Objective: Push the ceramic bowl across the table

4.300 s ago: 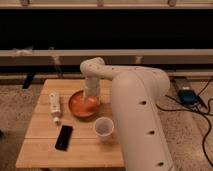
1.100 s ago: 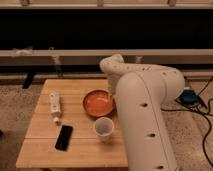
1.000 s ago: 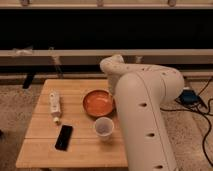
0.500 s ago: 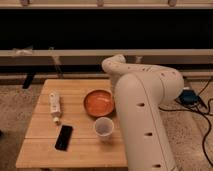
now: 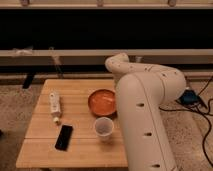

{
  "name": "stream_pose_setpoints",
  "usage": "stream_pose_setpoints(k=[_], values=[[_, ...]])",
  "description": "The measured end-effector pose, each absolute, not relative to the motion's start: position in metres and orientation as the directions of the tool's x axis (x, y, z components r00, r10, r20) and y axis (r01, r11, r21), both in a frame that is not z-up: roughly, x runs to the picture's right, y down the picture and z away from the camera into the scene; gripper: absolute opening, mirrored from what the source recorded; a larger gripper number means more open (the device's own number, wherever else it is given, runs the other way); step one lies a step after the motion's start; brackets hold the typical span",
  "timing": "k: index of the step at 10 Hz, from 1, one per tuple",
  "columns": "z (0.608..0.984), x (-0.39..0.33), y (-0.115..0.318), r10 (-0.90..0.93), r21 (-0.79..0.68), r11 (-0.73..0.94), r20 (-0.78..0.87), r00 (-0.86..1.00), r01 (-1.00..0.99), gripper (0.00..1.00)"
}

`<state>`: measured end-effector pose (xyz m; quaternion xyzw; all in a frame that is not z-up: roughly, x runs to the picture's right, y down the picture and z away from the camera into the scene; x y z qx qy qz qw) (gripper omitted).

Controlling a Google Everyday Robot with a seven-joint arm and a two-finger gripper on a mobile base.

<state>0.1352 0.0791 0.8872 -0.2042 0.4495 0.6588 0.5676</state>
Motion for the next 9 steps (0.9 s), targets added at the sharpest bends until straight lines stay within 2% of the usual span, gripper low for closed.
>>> stream_pose_setpoints(k=[9], values=[[0.890, 0.208, 0.069, 0.538, 0.493, 0.019, -0.738, -0.407, -0.870, 0.65]])
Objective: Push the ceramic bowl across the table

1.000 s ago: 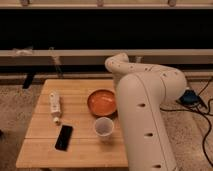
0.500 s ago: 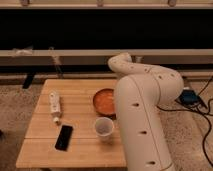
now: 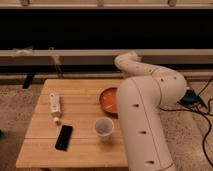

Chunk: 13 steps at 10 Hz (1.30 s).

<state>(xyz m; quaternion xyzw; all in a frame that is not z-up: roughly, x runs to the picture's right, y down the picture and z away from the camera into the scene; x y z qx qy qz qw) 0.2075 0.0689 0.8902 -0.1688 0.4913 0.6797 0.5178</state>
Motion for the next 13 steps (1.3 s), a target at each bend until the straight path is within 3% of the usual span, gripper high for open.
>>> stream_pose_setpoints(k=[6, 13], values=[[0.886, 0.222, 0.058, 0.559, 0.483, -0.028, -0.718, -0.415, -0.875, 0.65], [0.869, 0.121, 0.018, 0.655, 0.113, 0.105, -0.755, -0.017, -0.988, 0.65]])
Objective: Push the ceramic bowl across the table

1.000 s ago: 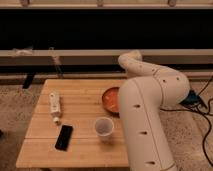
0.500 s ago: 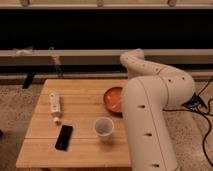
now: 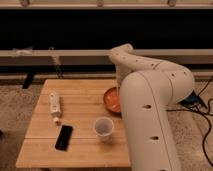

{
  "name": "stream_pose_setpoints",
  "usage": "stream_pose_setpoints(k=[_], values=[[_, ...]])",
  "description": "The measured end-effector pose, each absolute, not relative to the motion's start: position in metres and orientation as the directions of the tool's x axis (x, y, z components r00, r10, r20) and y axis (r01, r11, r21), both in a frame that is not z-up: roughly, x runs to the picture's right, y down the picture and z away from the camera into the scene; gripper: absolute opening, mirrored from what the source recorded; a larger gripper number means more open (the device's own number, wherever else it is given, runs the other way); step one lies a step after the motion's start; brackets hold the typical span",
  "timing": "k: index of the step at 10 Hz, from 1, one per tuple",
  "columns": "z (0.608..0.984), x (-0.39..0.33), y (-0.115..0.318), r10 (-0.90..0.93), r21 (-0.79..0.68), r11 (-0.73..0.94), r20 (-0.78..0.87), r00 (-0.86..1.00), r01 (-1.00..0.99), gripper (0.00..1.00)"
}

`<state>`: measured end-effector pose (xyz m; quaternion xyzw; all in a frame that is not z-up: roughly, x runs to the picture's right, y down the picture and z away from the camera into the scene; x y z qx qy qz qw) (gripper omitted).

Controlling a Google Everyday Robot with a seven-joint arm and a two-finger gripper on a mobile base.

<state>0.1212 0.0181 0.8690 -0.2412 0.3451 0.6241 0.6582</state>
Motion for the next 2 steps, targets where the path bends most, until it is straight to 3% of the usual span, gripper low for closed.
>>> stream_pose_setpoints(k=[2], values=[[0.8679, 0.1163, 0.0159, 0.659, 0.099, 0.110, -0.752, -0.001, -0.989, 0.65]])
